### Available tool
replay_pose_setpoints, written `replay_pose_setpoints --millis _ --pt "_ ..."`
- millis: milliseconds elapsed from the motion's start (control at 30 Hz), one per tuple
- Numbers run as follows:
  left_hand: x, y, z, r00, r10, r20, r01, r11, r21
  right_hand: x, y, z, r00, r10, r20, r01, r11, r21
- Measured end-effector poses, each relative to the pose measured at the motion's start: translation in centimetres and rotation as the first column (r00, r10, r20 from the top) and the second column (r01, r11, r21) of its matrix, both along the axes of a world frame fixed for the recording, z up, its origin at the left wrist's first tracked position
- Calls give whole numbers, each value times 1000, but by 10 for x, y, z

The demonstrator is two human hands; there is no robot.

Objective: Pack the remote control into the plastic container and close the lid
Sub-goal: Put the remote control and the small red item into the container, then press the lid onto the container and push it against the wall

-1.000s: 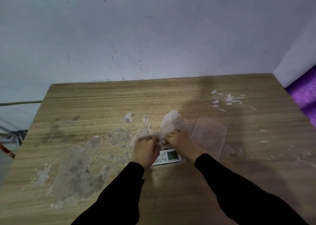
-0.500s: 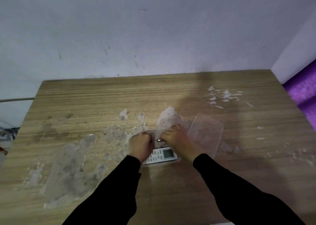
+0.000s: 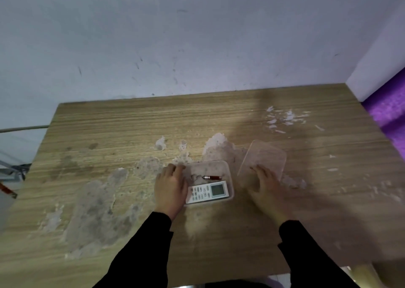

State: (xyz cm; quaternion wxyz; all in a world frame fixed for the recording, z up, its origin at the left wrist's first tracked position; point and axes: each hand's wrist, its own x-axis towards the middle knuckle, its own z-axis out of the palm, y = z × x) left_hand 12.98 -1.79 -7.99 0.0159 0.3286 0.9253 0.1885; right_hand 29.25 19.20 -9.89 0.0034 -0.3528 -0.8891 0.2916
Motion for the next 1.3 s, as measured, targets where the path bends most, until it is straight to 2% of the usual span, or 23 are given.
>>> replay_pose_setpoints --millis 33,67,100,167,233,300,367,433,500,533,567,600,633,667,700,767,800,867,967,1133,1300 --pt "3 -6 -1 999 41 7 -41 999 26 13 -1 -3 991 35 131 -37 999 16" --pt "6 -10 -4 997 77 33 -78 995 57 22 -4 -6 979 73 193 -84 995 52" --pt "9 -14 -6 992 102 74 -109 990 87 28 -6 -8 977 95 191 -115 989 96" --pt "13 -21 -10 971 137 195 -166 976 140 31 -10 -7 989 96 111 -113 980 162" --pt "15 -25 -13 932 168 321 -235 954 183 27 -14 0 999 40 -10 -37 981 191" --pt "19 -28 -13 897 166 409 -272 938 216 21 -18 14 962 -54 -269 108 976 191" --pt "21 -32 -13 862 149 484 -293 926 238 14 -21 27 806 -195 -560 301 948 102" --pt "20 -33 -14 837 141 529 -309 919 245 4 -16 37 595 -392 -701 468 879 -94" --pt "21 -35 -12 812 134 569 -322 914 245 -9 -8 39 394 -651 -649 516 741 -430" --pt "20 -36 -10 803 127 582 -331 907 259 -18 -7 38 343 -754 -560 460 655 -599" --pt "20 -36 -9 790 121 601 -347 896 277 -25 -6 34 364 -818 -445 405 569 -716" --pt "20 -35 -8 776 118 620 -368 883 293 -31 -8 30 449 -829 -333 383 515 -767" --pt "20 -35 -7 767 125 629 -388 871 300 -37 -13 25 566 -790 -237 392 511 -765" --pt "19 -34 -7 763 136 632 -402 865 300 -41 -19 20 679 -716 -163 404 549 -732" --pt "19 -33 -7 754 144 641 -417 859 297 -45 -25 17 773 -623 -119 404 628 -665" --pt "19 -31 -8 732 140 667 -429 855 291 -50 -37 11 890 -443 -106 343 804 -485" --pt "19 -30 -8 731 135 669 -419 862 284 -53 -43 10 919 -378 -113 298 853 -428" --pt "19 -31 -8 751 120 650 -377 885 272 -57 -54 8 943 -308 -125 242 894 -376" --pt "20 -32 -9 771 133 623 -370 889 268 -58 -64 4 943 -290 -162 234 926 -295" --pt "9 -29 -14 841 217 495 -374 895 245 -60 -71 0 939 -251 -236 201 955 -218" --pt "-1 -20 -17 863 279 422 -379 909 175 -53 -76 -4 979 -134 -155 125 990 -65"
